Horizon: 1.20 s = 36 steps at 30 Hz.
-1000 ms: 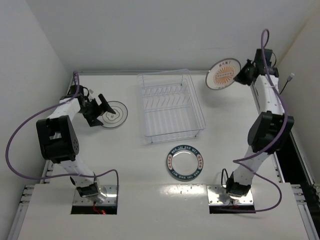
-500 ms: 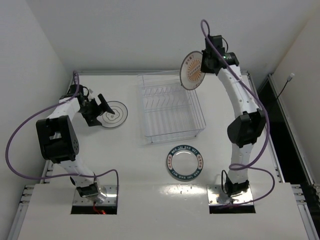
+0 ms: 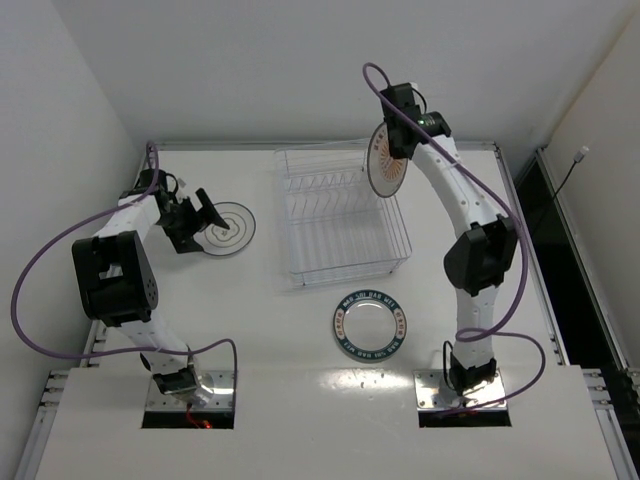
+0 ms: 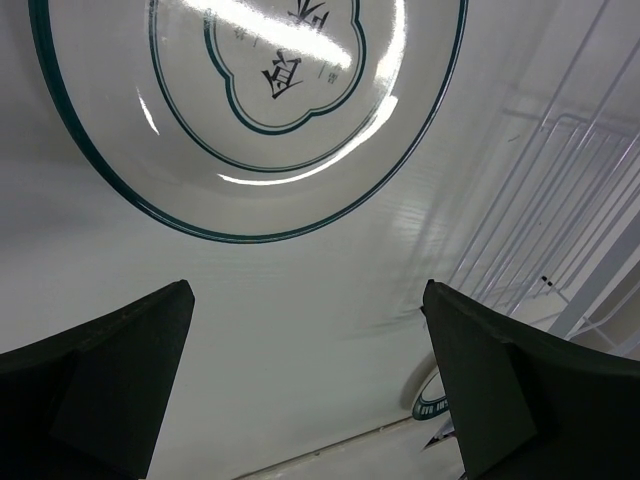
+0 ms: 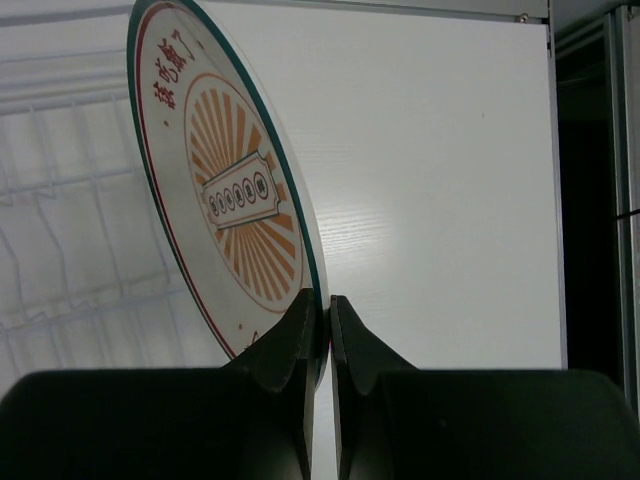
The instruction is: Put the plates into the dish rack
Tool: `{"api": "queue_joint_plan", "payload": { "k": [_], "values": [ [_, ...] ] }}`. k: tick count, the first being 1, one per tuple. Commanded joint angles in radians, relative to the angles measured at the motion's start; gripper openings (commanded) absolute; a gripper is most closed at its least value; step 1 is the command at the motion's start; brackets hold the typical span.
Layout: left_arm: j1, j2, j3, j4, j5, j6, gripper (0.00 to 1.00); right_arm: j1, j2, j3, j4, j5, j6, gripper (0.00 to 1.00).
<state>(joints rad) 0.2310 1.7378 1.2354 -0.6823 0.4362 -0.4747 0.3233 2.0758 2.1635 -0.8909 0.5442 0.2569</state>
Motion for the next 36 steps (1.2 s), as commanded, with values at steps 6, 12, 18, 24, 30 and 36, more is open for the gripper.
{"api": "queue_joint_plan", "payload": {
  "k": [6, 12, 18, 24, 30, 36],
  "values": [
    [0.008, 0.015, 0.033, -0.01, -0.004, 0.013, 0.99, 0.078, 0.009, -0.017, 0.046, 0.046, -0.03, 0.0],
    [0.018, 0.026, 0.033, 0.0, 0.007, 0.013, 0.99, 0.105, 0.079, -0.028, -0.026, -0.047, 0.057, 0.0],
    [0.027, 0.065, 0.01, 0.045, 0.076, -0.007, 0.99, 0.095, 0.08, -0.05, -0.036, -0.131, 0.093, 0.19],
    [0.027, 0.127, -0.008, 0.093, 0.099, -0.037, 0.99, 0.077, 0.047, -0.007, -0.046, -0.177, 0.093, 0.35],
    [0.027, 0.16, -0.017, 0.125, 0.113, -0.07, 0.89, 0.057, -0.031, 0.002, -0.056, -0.227, 0.114, 0.46],
    [0.036, 0.192, -0.045, 0.156, 0.125, -0.09, 0.78, 0.037, -0.103, 0.002, -0.075, -0.257, 0.125, 0.52]
  ]
}}
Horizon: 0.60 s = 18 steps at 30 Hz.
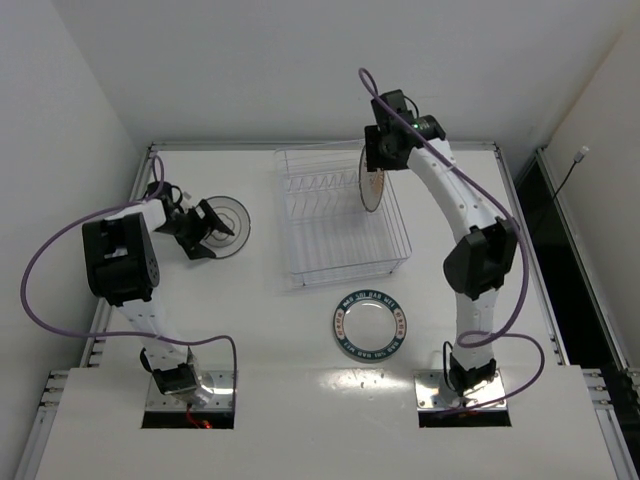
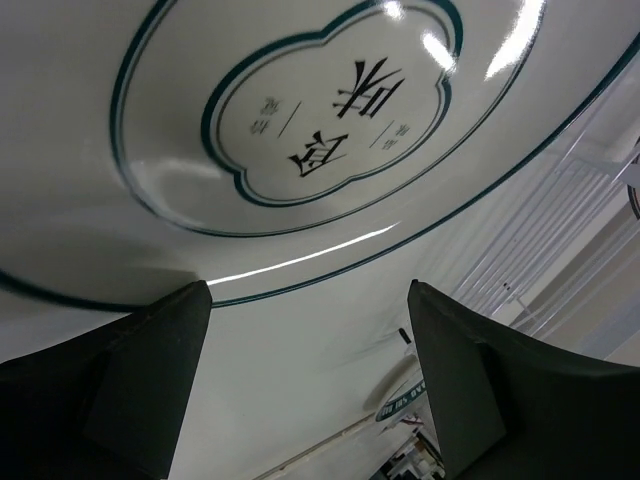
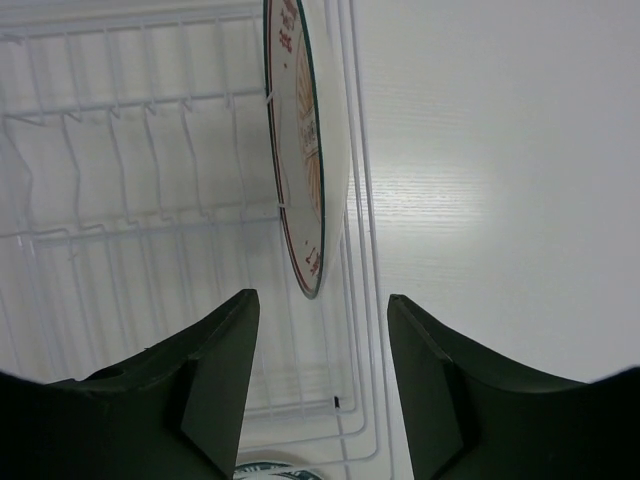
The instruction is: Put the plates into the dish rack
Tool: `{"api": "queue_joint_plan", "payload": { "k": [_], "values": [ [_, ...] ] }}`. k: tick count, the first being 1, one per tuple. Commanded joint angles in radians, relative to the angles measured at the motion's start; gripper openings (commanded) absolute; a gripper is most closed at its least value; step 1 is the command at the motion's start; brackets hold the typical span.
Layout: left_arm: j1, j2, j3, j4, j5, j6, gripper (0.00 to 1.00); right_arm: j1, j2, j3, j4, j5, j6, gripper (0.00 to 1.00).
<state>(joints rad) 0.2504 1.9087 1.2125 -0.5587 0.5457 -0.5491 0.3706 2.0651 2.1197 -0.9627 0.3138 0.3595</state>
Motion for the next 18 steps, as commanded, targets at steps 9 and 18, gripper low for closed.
{"api": "queue_joint_plan", "payload": {
  "k": [9, 18],
  "values": [
    [0.016, -0.034, 0.067, -0.021, 0.028, -0.035, 0.82, -0.029, -0.123, 0.006, 0.005, -0.059, 0.042, 0.52],
    [0.047, -0.063, 0.168, -0.125, -0.159, 0.006, 0.84, -0.029, -0.123, 0.016, 0.015, -0.099, 0.052, 0.52]
  ]
}}
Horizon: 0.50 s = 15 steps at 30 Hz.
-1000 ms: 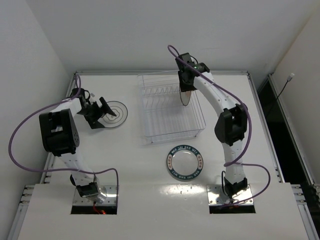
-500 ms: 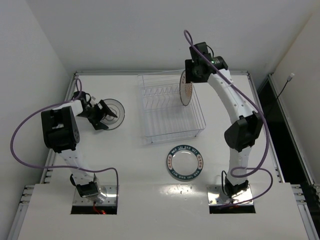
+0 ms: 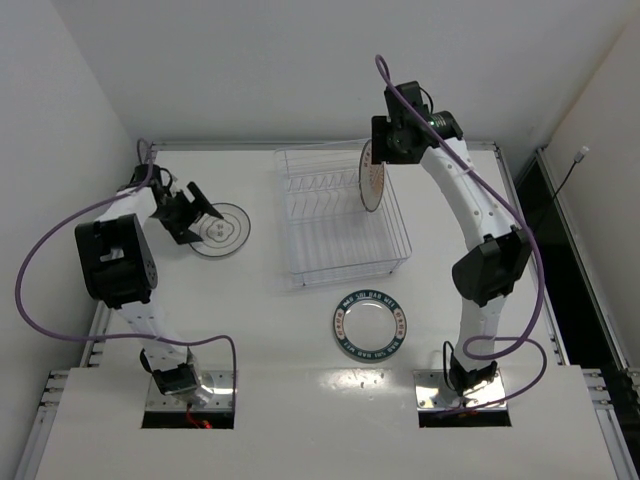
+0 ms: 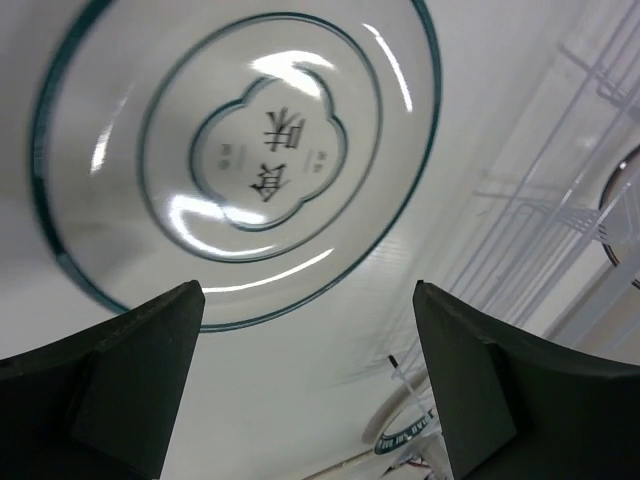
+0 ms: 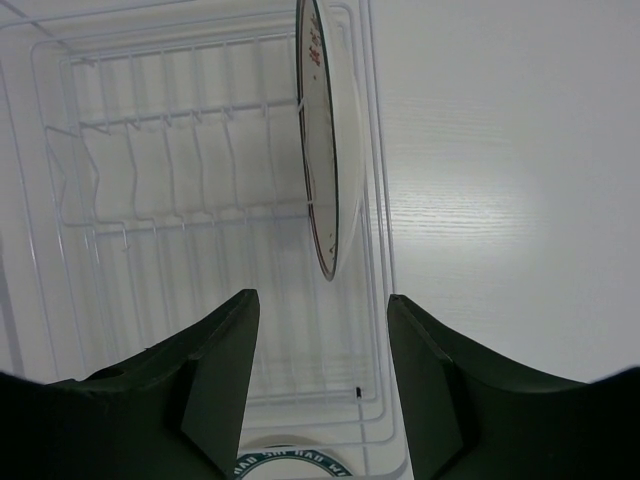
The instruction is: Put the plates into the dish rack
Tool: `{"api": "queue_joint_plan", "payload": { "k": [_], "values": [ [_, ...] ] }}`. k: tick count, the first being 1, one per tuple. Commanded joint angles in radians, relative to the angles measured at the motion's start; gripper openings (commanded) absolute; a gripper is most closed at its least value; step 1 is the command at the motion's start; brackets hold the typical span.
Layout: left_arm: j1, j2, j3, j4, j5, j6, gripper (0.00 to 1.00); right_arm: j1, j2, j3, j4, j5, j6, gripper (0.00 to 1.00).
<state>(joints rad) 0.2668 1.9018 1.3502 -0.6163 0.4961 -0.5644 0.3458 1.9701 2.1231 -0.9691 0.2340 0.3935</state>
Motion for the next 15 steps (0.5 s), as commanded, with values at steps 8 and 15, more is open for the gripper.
{"api": "queue_joint_plan", "payload": {
  "k": [8, 15],
  "values": [
    [0.144, -0.084, -0.133, -0.048, -0.168, 0.021, 0.84, -0.013, -0.028, 0.003, 0.021, -0.028, 0.018, 0.52],
    [0.158, 0.022, -0.192, 0.121, 0.084, 0.012, 0.81, -0.031, -0.028, 0.003, 0.021, -0.048, 0.018, 0.52]
  ]
}}
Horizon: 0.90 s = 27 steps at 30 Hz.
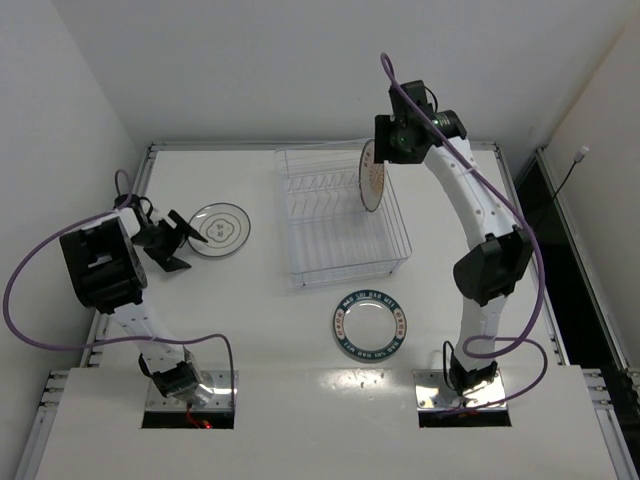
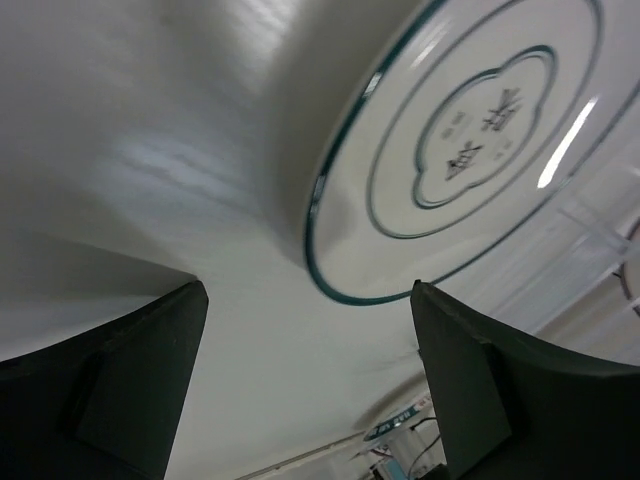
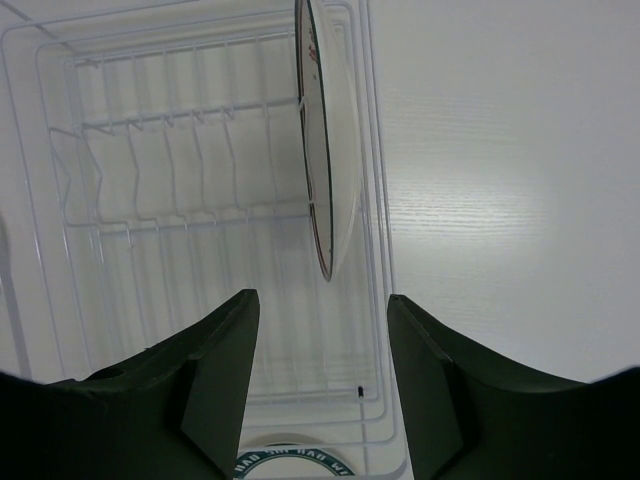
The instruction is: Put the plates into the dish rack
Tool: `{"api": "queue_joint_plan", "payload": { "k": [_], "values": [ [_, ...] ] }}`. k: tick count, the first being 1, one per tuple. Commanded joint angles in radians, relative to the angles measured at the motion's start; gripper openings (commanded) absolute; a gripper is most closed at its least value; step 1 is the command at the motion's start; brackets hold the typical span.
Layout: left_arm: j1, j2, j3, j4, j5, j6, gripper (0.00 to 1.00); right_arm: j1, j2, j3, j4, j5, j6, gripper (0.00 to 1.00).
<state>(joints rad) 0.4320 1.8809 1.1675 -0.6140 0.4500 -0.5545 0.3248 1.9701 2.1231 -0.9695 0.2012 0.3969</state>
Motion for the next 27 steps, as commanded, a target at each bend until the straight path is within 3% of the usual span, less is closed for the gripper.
{"api": "queue_joint_plan", "payload": {
  "k": [1, 3, 7, 11, 16, 20, 22, 27],
  "values": [
    [-0.007, 0.055, -0.009, 0.146, 0.147, 0.002, 0.8, -0.01, -0.028, 0.003, 0.022, -0.026, 0.014, 0.52],
    [-0.007, 0.079, -0.009, 0.157, 0.165, -0.007, 0.67, -0.019, -0.028, 0.012, 0.022, -0.026, 0.014, 0.52],
    [-0.007, 0.148, 0.017, 0.157, 0.199, -0.007, 0.56, -0.03, -0.028, 0.021, 0.012, -0.035, 0.014, 0.52],
    [-0.007, 0.195, 0.027, 0.207, 0.312, -0.007, 0.0, -0.04, -0.037, 0.021, 0.002, -0.046, 0.014, 0.52],
    [-0.018, 0.123, 0.058, 0.233, 0.369, -0.04, 0.0, -0.061, -0.047, -0.006, 0.015, -0.107, 0.014, 0.52],
    [-0.027, 0.017, 0.069, 0.304, 0.417, -0.126, 0.0, -0.084, -0.099, -0.118, 0.167, -0.311, 0.003, 0.53],
    [-0.027, -0.034, 0.078, 0.37, 0.452, -0.194, 0.0, -0.098, -0.108, -0.191, 0.314, -0.632, 0.04, 0.55],
    [-0.079, -0.063, 0.078, 0.543, 0.57, -0.295, 0.0, -0.095, -0.019, -0.227, 0.544, -0.994, 0.186, 0.55]
  ]
}}
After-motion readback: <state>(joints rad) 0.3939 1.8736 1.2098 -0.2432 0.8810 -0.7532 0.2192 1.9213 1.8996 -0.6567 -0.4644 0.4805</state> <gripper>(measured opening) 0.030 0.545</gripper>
